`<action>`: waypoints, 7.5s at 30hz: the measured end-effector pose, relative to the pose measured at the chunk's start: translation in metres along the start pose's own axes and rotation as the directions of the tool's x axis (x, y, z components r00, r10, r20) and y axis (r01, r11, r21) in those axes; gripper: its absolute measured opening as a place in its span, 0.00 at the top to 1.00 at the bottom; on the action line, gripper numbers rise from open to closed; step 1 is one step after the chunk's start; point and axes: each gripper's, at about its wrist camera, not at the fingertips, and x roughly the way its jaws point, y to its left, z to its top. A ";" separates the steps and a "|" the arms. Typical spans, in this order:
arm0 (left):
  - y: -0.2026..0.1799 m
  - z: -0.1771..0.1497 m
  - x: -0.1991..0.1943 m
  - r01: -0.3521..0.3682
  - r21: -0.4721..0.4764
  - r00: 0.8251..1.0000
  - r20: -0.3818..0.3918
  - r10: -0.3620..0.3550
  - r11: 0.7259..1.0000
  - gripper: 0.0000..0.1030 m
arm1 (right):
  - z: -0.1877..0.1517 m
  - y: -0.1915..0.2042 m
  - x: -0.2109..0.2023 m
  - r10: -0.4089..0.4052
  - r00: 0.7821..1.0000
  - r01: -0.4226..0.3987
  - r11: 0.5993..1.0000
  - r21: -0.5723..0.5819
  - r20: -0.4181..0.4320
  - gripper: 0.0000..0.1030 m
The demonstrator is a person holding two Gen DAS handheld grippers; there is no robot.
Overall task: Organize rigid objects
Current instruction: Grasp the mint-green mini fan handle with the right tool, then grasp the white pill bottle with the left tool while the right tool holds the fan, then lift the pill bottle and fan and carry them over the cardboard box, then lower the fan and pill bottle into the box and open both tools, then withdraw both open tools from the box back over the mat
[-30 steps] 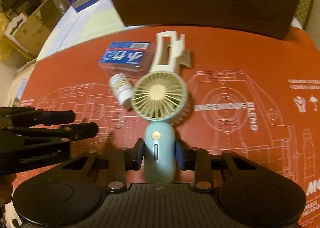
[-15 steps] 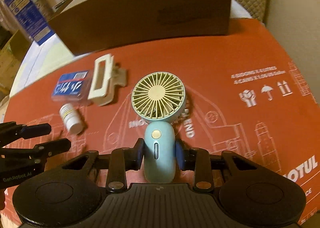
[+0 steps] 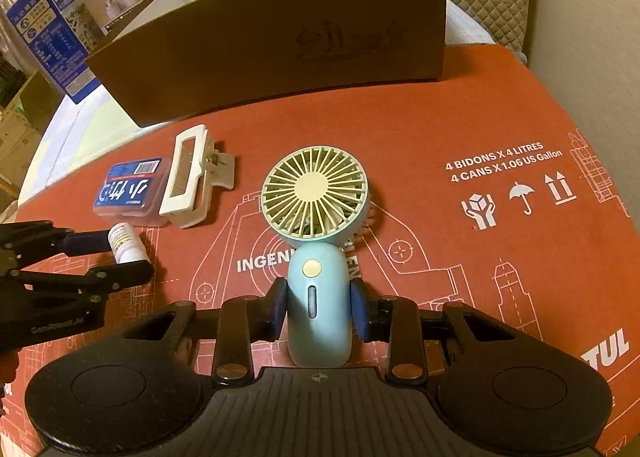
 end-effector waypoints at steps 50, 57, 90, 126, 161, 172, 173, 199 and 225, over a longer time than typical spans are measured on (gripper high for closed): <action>-0.015 0.005 0.003 -0.085 -0.128 0.996 -0.048 0.080 0.988 0.59 | 0.002 0.018 0.007 -0.077 0.996 0.081 0.991 -0.105 0.043 0.70; -0.016 0.007 -0.002 -0.075 -0.127 0.997 -0.040 0.071 0.989 0.59 | 0.001 0.015 0.001 -0.057 0.997 0.061 0.992 -0.109 0.045 0.71; -0.019 0.048 -0.068 -0.056 -0.116 0.990 0.125 0.070 0.992 0.59 | 0.026 0.020 -0.053 0.044 0.986 -0.028 0.994 -0.102 0.163 0.71; 0.038 0.179 -0.052 -0.147 -0.125 0.955 0.242 0.174 0.981 0.59 | 0.187 -0.001 -0.055 0.104 0.948 -0.086 0.994 -0.075 0.300 0.71; 0.082 0.253 0.075 -0.163 -0.092 0.983 0.069 0.169 0.982 0.59 | 0.287 -0.024 0.080 -0.061 0.983 0.078 0.992 -0.095 0.171 0.71; 0.090 0.258 0.089 -0.160 -0.101 0.985 0.052 0.166 0.982 0.59 | 0.293 -0.022 0.078 -0.006 0.981 0.028 0.993 -0.114 0.194 0.68; 0.090 0.258 0.090 -0.161 -0.101 0.985 0.051 0.167 0.982 0.59 | 0.291 -0.022 0.078 -0.001 0.982 0.022 0.993 -0.115 0.187 0.67; 0.091 0.250 0.063 -0.168 -0.150 0.981 0.077 0.181 0.974 0.34 | 0.255 -0.018 0.047 0.053 0.989 -0.039 0.994 -0.100 0.140 0.48; 0.076 0.186 -0.044 -0.140 -0.215 0.974 0.144 0.173 0.967 0.34 | 0.194 0.006 -0.032 0.096 0.973 -0.078 0.992 -0.096 0.208 0.45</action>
